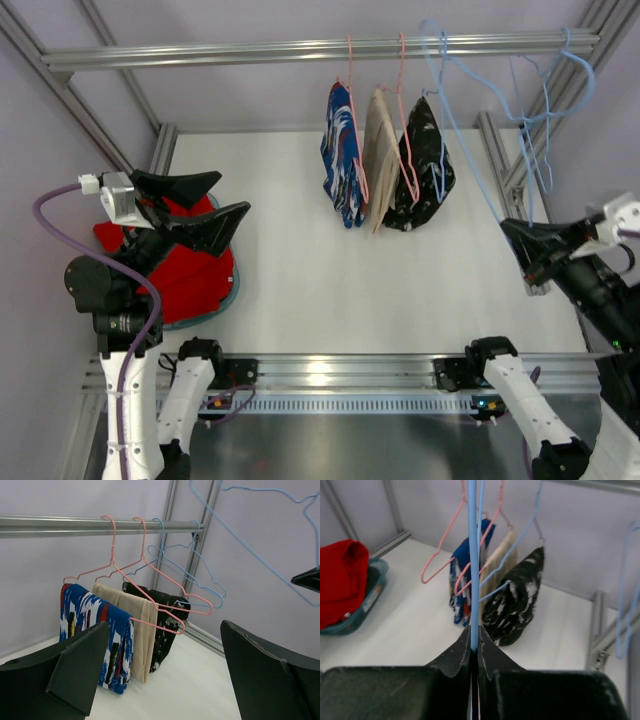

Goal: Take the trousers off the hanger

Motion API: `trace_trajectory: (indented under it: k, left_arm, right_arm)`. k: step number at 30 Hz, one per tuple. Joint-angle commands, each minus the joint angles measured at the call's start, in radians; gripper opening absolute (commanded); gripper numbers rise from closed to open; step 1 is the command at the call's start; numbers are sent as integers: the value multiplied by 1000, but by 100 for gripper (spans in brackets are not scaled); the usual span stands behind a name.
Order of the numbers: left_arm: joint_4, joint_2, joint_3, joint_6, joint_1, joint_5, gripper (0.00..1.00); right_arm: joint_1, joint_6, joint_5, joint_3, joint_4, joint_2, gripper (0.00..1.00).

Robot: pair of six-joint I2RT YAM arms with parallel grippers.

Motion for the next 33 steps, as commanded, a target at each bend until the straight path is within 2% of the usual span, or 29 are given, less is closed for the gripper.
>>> trace_trajectory:
  k: [1,7,11,13,19,29,33]
  left_arm:
    - [39,-11,-11,-5,-1,-19,99]
    - [7,-9,-11,23,-1,-16,99]
    - [-30,-18,-13,55,-1,-22,99]
    - [-45,-25,-22,75,-1,-28,99]
    - [-91,-37,-23,115,-1,-31,99]
    - [-188,-60,-13,189,-1,-45,99]
    - [-212,-51,-13,198,-1,-49,99]
  right_arm:
    - [-105,-19,137,36,-69,-74,0]
    - [-136,-74,373,45,-235,-94,0]
    - [-186,-65,389,38,-313,-54,0]
    - [-191,-51,385,-16,-319,-41,0]
    - [-188,-50,353,-41,-206,123,0]
    - [-203,-153,361,203,-58,465,0]
    - [-243,-171,313,222,-3,557,0]
